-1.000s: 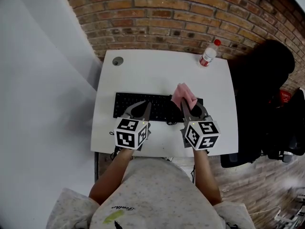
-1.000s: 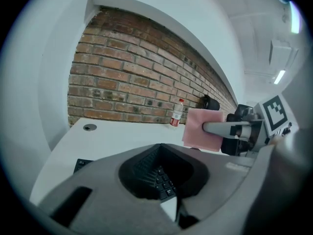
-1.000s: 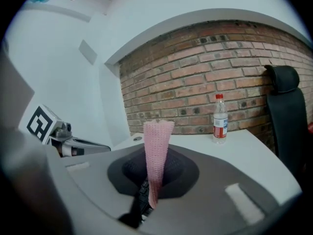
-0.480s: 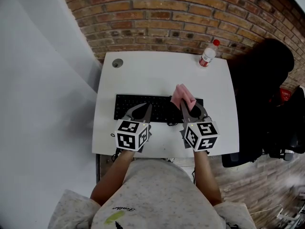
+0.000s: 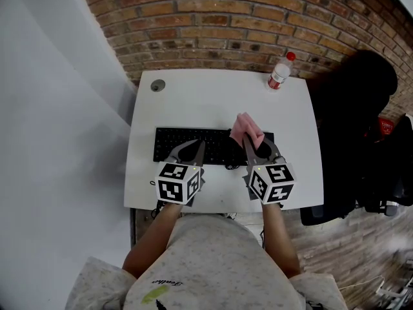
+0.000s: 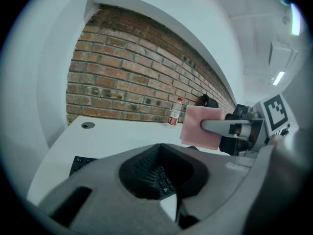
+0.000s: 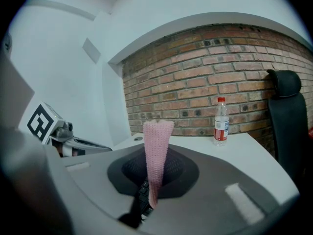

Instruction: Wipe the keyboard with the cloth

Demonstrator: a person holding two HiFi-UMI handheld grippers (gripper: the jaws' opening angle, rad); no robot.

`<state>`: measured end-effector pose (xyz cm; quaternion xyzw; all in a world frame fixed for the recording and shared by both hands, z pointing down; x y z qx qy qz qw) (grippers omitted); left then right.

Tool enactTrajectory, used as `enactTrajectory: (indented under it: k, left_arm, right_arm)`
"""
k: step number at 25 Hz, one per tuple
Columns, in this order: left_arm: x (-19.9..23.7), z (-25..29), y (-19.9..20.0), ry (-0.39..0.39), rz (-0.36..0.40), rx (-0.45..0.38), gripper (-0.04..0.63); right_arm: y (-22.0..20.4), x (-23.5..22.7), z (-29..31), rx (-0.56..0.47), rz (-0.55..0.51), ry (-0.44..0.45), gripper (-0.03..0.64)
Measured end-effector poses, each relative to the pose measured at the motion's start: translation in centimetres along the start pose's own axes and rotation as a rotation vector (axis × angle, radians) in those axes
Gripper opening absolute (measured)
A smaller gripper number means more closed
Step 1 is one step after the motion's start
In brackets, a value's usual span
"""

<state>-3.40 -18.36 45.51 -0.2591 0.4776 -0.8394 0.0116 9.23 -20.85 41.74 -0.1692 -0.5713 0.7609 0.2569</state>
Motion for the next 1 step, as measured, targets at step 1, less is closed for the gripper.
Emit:
enactTrajectory:
  k: [1]
  left_arm:
    - [-0.03, 0.0, 0.0, 0.0, 0.0, 0.0, -0.005]
  right_arm:
    - [0.01, -0.01, -0.03, 0.0, -0.001, 0.001, 0.023]
Point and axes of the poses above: the fingertips, and each gripper's own axes: z forward along the fingers, x to its left, y out of its top, the point moved 1 cm from there along -z, backward along the fingers, and after that the axes turned 11 degrees about -z, right-handed, at the moved point
